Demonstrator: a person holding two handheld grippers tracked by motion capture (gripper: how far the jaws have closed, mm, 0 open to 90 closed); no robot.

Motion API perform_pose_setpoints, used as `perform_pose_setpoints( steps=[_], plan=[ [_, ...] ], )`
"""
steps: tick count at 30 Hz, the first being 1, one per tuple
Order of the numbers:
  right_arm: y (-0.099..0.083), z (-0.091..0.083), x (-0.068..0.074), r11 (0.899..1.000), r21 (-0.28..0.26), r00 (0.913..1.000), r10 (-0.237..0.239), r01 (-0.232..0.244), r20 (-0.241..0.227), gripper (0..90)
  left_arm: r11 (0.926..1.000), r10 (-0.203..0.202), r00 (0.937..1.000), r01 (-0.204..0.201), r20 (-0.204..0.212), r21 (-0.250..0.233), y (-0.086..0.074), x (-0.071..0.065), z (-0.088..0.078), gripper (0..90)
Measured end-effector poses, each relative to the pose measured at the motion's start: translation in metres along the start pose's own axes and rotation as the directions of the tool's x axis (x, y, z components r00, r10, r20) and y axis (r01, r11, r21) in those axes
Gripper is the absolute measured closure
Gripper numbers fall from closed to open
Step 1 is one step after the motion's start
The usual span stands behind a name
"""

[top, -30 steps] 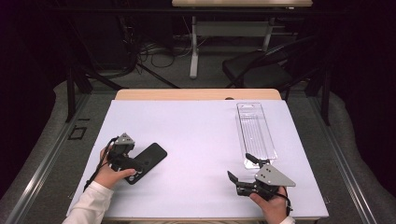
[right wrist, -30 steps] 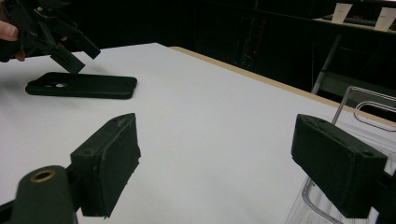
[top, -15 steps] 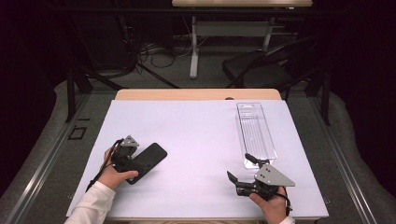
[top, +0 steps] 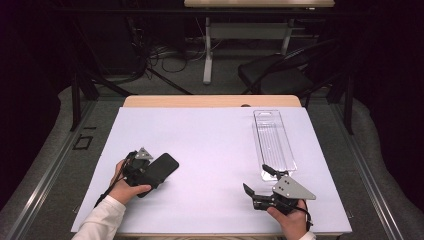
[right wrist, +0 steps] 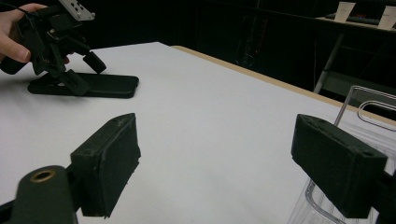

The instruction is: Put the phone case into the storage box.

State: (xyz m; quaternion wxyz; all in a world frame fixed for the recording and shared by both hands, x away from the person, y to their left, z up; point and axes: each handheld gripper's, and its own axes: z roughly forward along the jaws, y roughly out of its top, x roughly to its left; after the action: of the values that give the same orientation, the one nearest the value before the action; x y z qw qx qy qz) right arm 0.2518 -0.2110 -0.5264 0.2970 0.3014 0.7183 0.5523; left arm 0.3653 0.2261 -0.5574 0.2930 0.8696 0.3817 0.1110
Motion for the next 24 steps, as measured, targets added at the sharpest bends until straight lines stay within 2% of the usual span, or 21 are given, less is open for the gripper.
perform_pose_setpoints(
  steps=[6, 9, 19, 24],
  plan=[
    [0.0000, -0.0001, -0.0001, 1.000, 0.000, 1.0000, 0.000, 0.000, 0.000, 14.2, 0.9998, 0.018, 0.9998, -0.017, -0.009, 0.014, -0.0003, -0.0021, 0.0021, 2.5],
    [-0.0001, -0.0002, -0.0002, 1.000, 0.000, 1.0000, -0.001, 0.001, 0.000, 14.2, 0.9999, 0.008, 1.0000, -0.008, 0.003, 0.012, -0.0007, -0.0020, 0.0020, 4.5],
    [0.0000, -0.0004, 0.0000, 1.000, 0.000, 1.0000, 0.002, -0.002, 0.000, 14.2, 0.9999, 0.010, 0.9999, -0.010, 0.005, 0.002, -0.0024, -0.0010, 0.0013, 5.6],
    [0.0001, -0.0008, -0.0001, 1.000, 0.000, 1.0000, 0.000, 0.000, -0.001, 14.2, 0.9999, 0.001, 1.0000, -0.001, 0.006, -0.011, -0.0042, 0.0010, -0.0004, 10.0]
  ],
)
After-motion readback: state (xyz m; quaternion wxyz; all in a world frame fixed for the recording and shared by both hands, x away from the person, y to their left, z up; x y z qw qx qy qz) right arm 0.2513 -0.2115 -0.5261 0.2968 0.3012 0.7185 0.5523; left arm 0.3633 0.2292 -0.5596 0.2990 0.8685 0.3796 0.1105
